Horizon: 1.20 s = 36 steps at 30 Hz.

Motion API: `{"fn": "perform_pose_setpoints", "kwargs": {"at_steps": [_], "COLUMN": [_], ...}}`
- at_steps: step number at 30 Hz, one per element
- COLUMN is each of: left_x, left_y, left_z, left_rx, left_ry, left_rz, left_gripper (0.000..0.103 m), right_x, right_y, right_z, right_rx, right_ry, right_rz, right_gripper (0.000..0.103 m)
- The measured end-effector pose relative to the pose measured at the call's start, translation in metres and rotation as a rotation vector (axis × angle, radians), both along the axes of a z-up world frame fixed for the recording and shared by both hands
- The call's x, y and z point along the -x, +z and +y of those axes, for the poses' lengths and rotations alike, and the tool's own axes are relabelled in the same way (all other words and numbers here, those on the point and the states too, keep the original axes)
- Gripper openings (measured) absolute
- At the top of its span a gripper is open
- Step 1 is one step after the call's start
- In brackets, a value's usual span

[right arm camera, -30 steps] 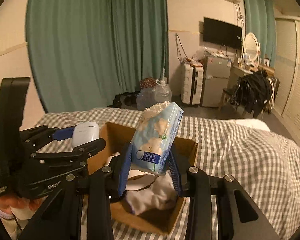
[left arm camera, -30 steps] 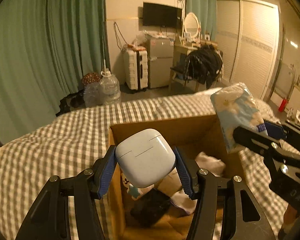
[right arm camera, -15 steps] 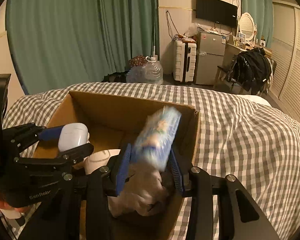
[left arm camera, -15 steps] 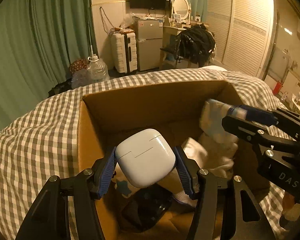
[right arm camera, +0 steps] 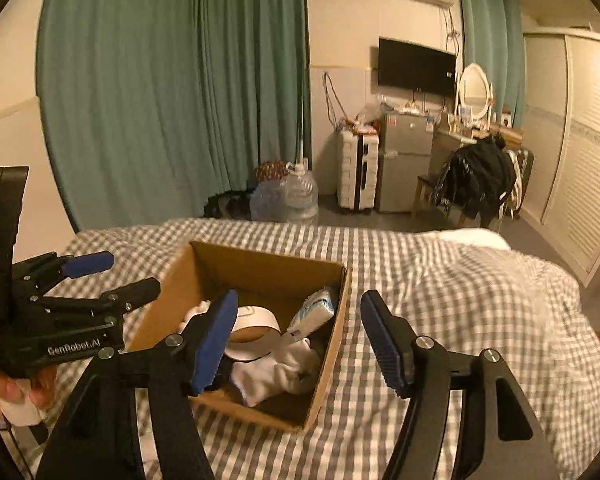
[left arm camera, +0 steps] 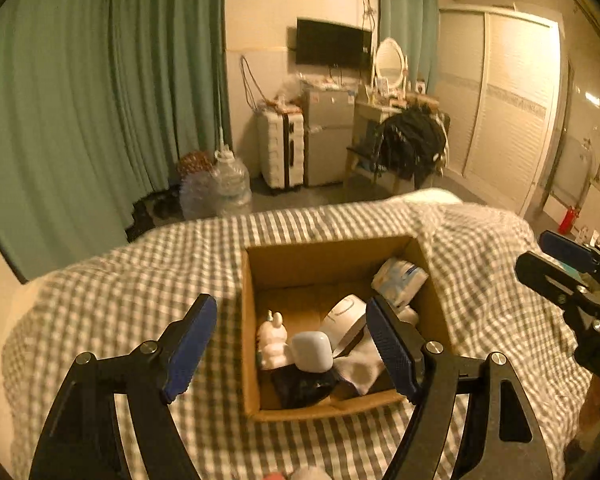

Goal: Organize objects
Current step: 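Open both tools to drop the earbud case and tissue pack into the box, then move both tools back toward the white cylinder and toothpaste tube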

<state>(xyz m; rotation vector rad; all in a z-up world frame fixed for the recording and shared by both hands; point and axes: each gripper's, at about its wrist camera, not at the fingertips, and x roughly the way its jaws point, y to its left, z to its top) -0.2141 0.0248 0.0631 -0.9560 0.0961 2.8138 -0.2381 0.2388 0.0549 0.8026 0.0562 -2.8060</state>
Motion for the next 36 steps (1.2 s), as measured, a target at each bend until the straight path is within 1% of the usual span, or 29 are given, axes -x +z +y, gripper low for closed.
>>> {"fn": "perform_pose_setpoints", "kwargs": {"at_steps": [2, 3, 4, 8, 10, 11, 12, 16, 17, 18, 20, 22, 24, 27, 30, 32, 34, 36], "left_x": [-0.019, -0.031, -0.035, -0.071, -0.09, -0.096, -0.104, -0.129, -0.134, -0.137, -0.145, -0.151, -0.155, -0.154, -0.149, -0.144, -0.136, -0.134], "left_y": [0.017, 0.026, 0.032, 0.052, 0.06, 0.062, 0.064, 0.063, 0.059, 0.056, 0.044, 0.026, 0.006, -0.03, -0.059, -0.081, -0.102, -0.118], "left_z": [-0.005, -0.008, -0.009, -0.014, -0.017, -0.019, -0.021, -0.027, -0.03, -0.031, -0.035, -0.038, -0.04, -0.045, -0.047, -0.049, -0.048, -0.048], "left_rx": [-0.004, -0.008, -0.01, 0.003, 0.017, 0.018, 0.016, 0.024, 0.024, 0.025, 0.023, 0.029, 0.032, 0.017, -0.004, -0.01, 0.001, 0.02], "left_ry": [0.002, 0.002, 0.003, 0.012, 0.02, 0.023, 0.028, 0.035, 0.04, 0.045, 0.059, 0.071, 0.092, 0.138, 0.161, 0.174, 0.176, 0.181], "left_rz": [0.022, 0.034, 0.039, 0.069, 0.091, 0.097, 0.109, 0.141, 0.145, 0.146, 0.147, 0.134, 0.117, 0.072, 0.036, -0.003, -0.042, -0.056], "left_gripper": [0.083, 0.083, 0.083, 0.084, 0.084, 0.087, 0.094, 0.095, 0.096, 0.1, 0.101, 0.101, 0.102, 0.102, 0.102, 0.102, 0.102, 0.102], "right_x": [-0.022, -0.031, -0.043, -0.084, -0.1, -0.109, -0.115, -0.132, -0.137, -0.141, -0.146, -0.147, -0.147, -0.144, -0.137, -0.127, -0.12, -0.114], "right_y": [0.021, 0.03, 0.04, 0.074, 0.085, 0.09, 0.093, 0.093, 0.09, 0.085, 0.073, 0.058, 0.038, 0.003, -0.034, -0.062, -0.083, -0.101], "right_z": [0.002, 0.003, 0.003, 0.004, 0.002, 0.001, -0.001, -0.005, -0.008, -0.009, -0.014, -0.018, -0.022, -0.027, -0.031, -0.035, -0.039, -0.045], "right_rx": [0.002, 0.001, 0.0, -0.014, -0.02, -0.024, -0.031, -0.067, -0.071, -0.075, -0.085, -0.093, -0.1, -0.113, -0.132, -0.152, -0.148, -0.154], "right_ry": [0.003, 0.004, 0.005, 0.016, 0.023, 0.03, 0.035, 0.041, 0.05, 0.06, 0.076, 0.094, 0.112, 0.135, 0.147, 0.163, 0.194, 0.219], "right_rz": [0.032, 0.047, 0.065, 0.119, 0.134, 0.139, 0.141, 0.132, 0.125, 0.116, 0.099, 0.079, 0.05, 0.0, -0.042, -0.098, -0.155, -0.19], "right_gripper": [0.067, 0.069, 0.07, 0.073, 0.076, 0.077, 0.078, 0.079, 0.079, 0.079, 0.079, 0.081, 0.085, 0.089, 0.089, 0.089, 0.089, 0.089]}}
